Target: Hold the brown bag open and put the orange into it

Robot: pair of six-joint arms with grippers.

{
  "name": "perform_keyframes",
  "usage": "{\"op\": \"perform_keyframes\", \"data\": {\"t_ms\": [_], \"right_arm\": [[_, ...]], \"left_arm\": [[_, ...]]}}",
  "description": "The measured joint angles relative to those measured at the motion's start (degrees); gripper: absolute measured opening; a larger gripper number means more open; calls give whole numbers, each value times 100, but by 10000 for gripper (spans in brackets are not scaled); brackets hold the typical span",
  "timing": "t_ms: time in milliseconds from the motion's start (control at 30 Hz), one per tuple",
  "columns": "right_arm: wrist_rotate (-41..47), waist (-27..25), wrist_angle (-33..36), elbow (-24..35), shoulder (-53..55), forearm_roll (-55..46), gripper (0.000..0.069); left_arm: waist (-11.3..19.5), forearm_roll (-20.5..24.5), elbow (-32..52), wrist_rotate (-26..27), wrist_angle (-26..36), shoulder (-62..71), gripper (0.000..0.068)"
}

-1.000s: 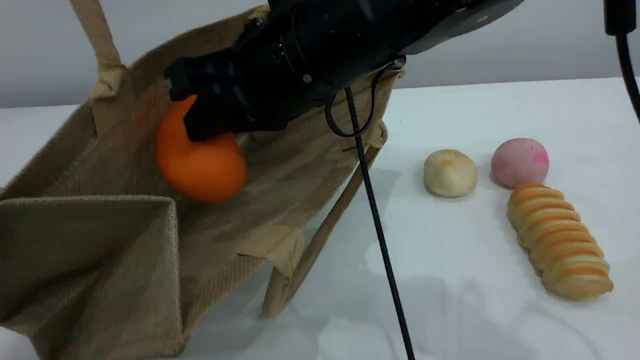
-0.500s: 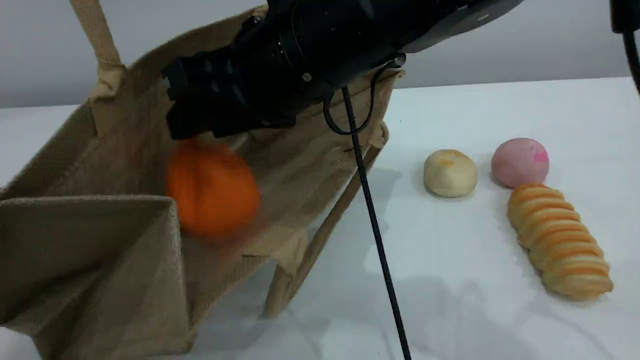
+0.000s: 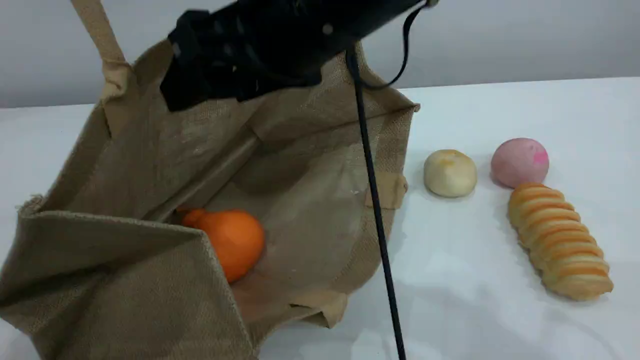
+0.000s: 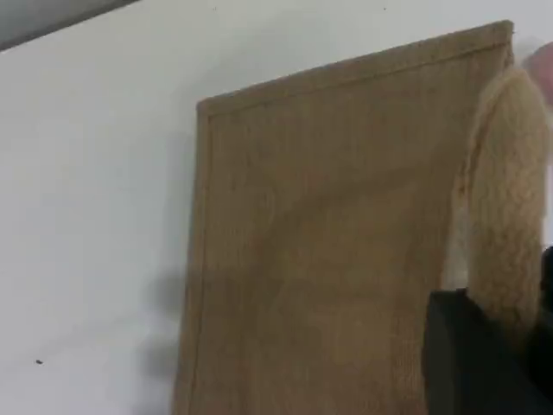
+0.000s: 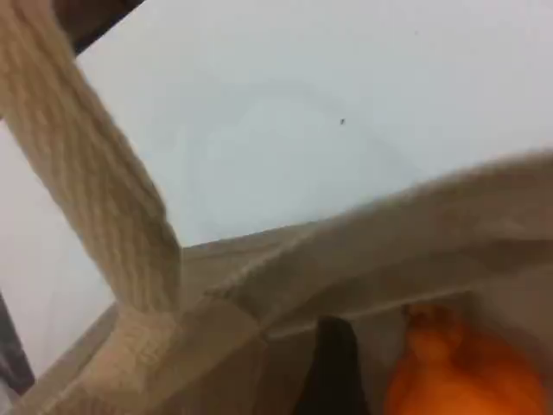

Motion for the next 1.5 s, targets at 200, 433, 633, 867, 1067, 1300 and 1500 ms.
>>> {"op": "perform_keyframes", "data": {"t_ms": [200, 433, 633, 867, 1067, 1300, 1500], "right_arm": [[903, -276, 158, 0, -316, -1043, 512], [1716, -958, 814, 0, -602, -1775, 512], [1938, -1432, 1284, 0, -856, -1902, 512], [2100, -1525, 1584, 0, -1022, -2377, 512], [2661, -1525, 1584, 0, -1099, -3063, 512], [3650, -1525, 2180, 0, -1216, -4099, 495], [4818, -1525, 3151, 0, -1540, -5474, 459]], "left_arm": [[0, -5, 5, 6, -2, 0, 86], [0, -18, 12, 106, -117, 65, 86], [0, -168, 45, 106, -157, 308, 86], [0, -168, 154, 384, -264, 423, 176], [0, 13, 149, 428, -192, 423, 401], [0, 311, 149, 428, 262, 334, 483], [0, 274, 165, 409, 481, 91, 483]]}}
